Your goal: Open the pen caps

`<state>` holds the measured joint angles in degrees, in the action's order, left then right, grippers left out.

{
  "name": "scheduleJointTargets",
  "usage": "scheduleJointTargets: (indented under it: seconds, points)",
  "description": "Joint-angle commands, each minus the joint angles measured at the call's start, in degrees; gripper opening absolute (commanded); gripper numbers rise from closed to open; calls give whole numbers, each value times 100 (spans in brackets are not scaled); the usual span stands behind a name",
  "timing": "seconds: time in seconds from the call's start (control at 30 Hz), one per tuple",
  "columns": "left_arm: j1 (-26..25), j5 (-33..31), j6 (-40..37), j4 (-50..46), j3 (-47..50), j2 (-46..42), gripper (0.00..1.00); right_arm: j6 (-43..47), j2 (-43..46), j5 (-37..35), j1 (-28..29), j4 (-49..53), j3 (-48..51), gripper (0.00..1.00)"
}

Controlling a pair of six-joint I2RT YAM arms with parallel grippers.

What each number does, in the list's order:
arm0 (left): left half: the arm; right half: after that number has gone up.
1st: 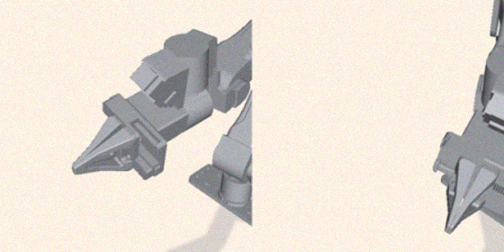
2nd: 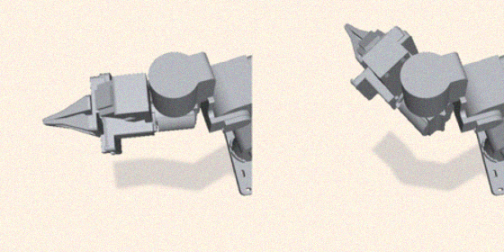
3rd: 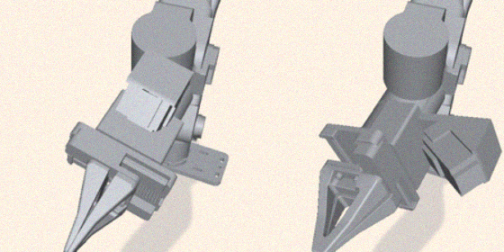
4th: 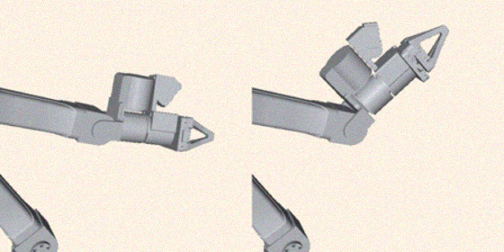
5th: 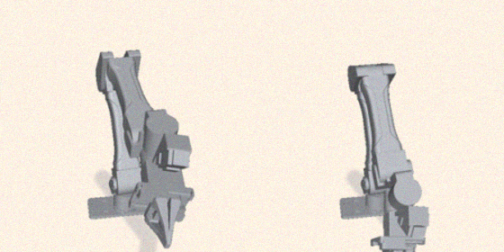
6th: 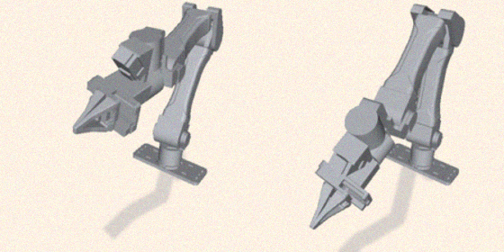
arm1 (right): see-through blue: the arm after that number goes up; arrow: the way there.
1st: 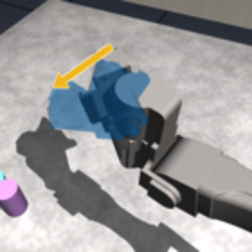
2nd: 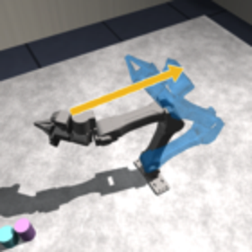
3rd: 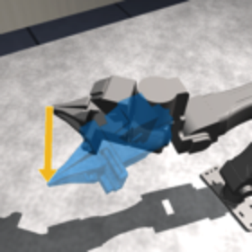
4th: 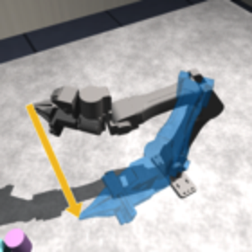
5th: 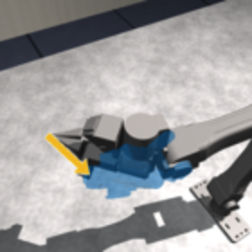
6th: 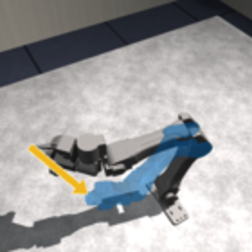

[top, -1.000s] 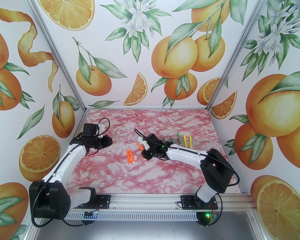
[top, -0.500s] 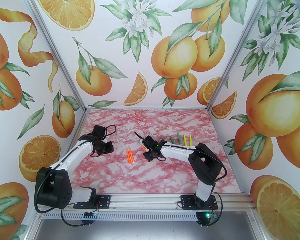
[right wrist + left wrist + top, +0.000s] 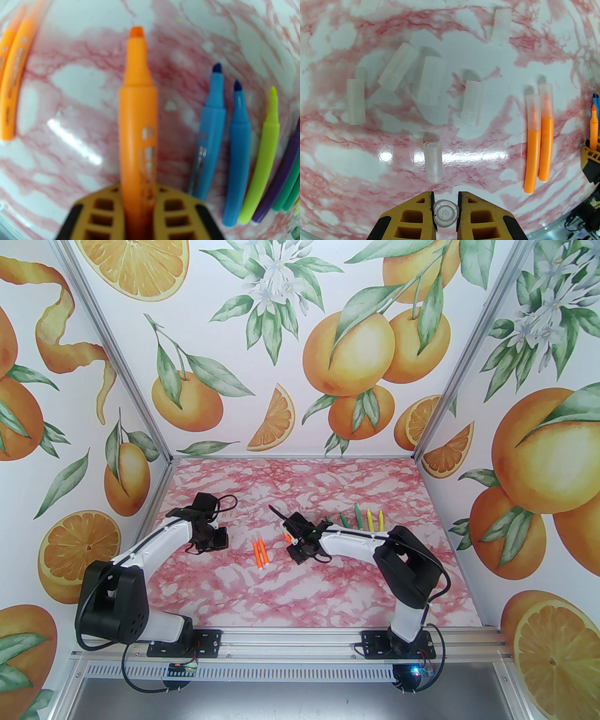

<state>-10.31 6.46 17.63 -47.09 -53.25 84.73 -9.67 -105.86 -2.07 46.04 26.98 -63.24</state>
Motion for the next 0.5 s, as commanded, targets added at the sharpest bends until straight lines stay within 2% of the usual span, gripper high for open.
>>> scheduleJointTargets:
  seconds: [0.0, 0.07, 0.23, 0.47]
  points:
    - [-53, -229, 20, 22, -64, 167, 0, -37, -84, -140, 1, 102, -127, 21]
    - [-36, -605, 95, 21, -106, 362, 0, -6, -23, -130, 6, 96, -100, 22]
    - [-24, -461, 244, 368, 15, 650, 0, 92, 44, -91, -7, 114, -75, 25]
    - [-25, -714, 307, 449, 113, 690, 0, 124, 57, -40, -66, 88, -30, 26]
